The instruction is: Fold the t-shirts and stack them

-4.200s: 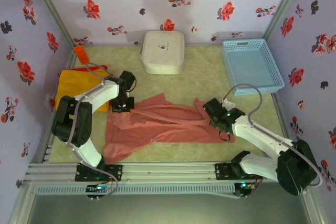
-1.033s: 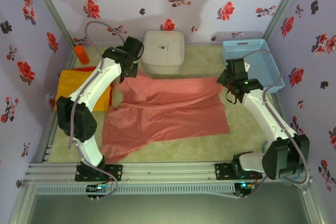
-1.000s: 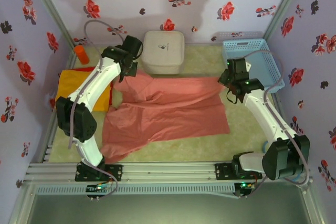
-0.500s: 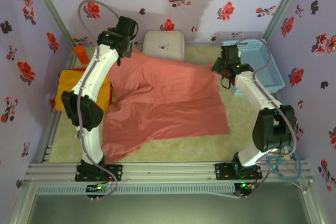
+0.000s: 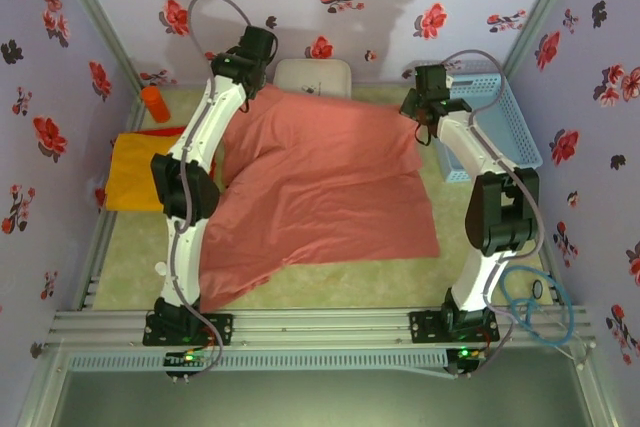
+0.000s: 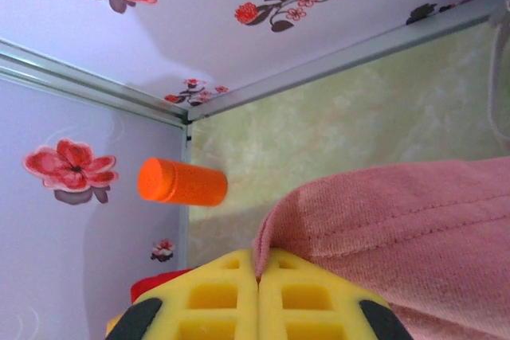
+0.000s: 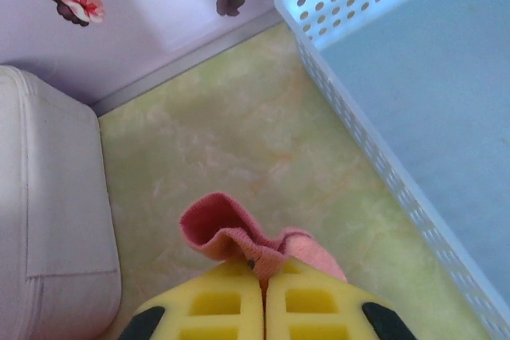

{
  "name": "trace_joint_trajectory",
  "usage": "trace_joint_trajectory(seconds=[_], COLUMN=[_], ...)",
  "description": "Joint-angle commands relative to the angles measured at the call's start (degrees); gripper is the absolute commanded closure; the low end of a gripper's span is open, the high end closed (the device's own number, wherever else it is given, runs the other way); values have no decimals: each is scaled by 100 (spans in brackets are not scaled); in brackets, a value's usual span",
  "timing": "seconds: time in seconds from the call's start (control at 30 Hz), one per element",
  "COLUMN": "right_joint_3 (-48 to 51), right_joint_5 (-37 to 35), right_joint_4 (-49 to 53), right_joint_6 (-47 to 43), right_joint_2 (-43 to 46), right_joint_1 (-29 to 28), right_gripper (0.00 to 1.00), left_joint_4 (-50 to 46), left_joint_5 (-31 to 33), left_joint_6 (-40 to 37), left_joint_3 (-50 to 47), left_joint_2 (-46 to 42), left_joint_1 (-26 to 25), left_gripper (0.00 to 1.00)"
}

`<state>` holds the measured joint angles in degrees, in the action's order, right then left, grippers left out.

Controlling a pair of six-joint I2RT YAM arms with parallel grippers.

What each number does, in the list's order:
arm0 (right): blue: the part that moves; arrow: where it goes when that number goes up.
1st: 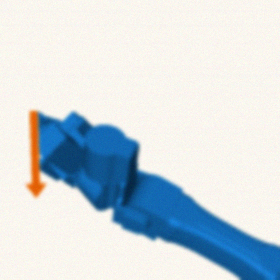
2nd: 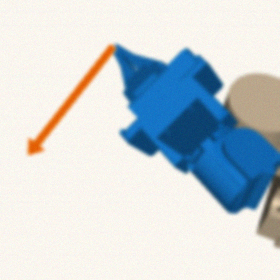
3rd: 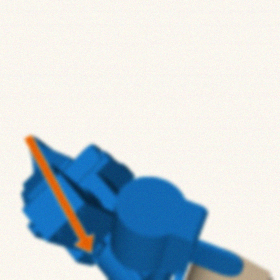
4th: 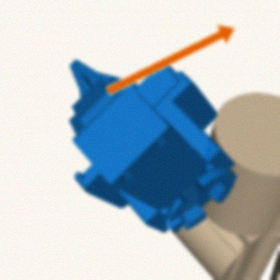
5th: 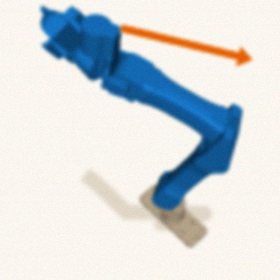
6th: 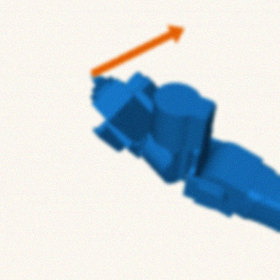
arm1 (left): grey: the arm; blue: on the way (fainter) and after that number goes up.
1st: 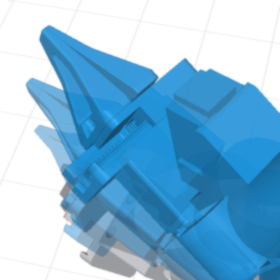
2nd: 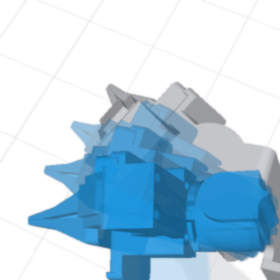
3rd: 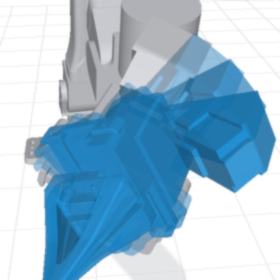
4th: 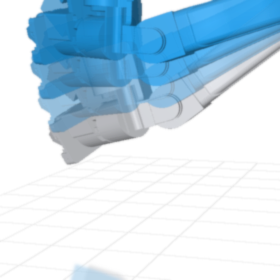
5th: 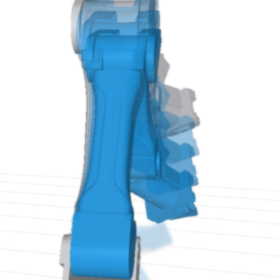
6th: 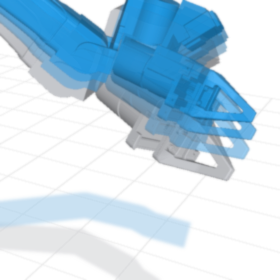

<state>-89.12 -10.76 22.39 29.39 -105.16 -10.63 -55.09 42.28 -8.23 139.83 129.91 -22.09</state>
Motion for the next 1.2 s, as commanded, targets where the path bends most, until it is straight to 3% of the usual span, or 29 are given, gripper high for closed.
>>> trace_joint_trajectory(seconds=[0.0,0.07,0.1,0.17,0.23,0.33,0.47,0.57,0.87,1.0,1.17], right_joint_3=[-412,-592,-581,-433,-254,346,1453,2153,3484,3700,4038], right_joint_5=[-77,121,185,320,439,673,1261,1289,1288,1165,1024], right_joint_4=[339,623,679,742,898,984,770,759,335,563,804], right_joint_6=[-168,-214,-219,-219,-195,-48,54,186,663,741,829], right_joint_2=[-255,-380,-381,-303,-148,326,1088,1405,1150,1025,1164], right_joint_1=[159,169,167,168,161,109,-160,-485,-681,-441,305], right_gripper=[79,63,50,22,16,14,13,13,16,19,25], left_joint_4=[218,117,32,-172,-317,-583,-828,-977,-445,-368,-241], left_joint_5=[467,472,463,384,285,7,-317,-674,-1649,-1653,-1876], left_joint_6=[-227,-108,-24,203,432,878,1473,1847,2631,2762,2881], left_joint_3=[281,295,299,225,100,-161,-731,-1348,-4091,-4840,-5324], left_joint_2=[217,351,396,426,376,174,-273,-708,-2176,-2461,-2577], left_joint_1=[183,237,252,283,294,327,323,243,-71,15,288], left_gripper=[95,90,89,49,20,6,3,3,3,3,6])
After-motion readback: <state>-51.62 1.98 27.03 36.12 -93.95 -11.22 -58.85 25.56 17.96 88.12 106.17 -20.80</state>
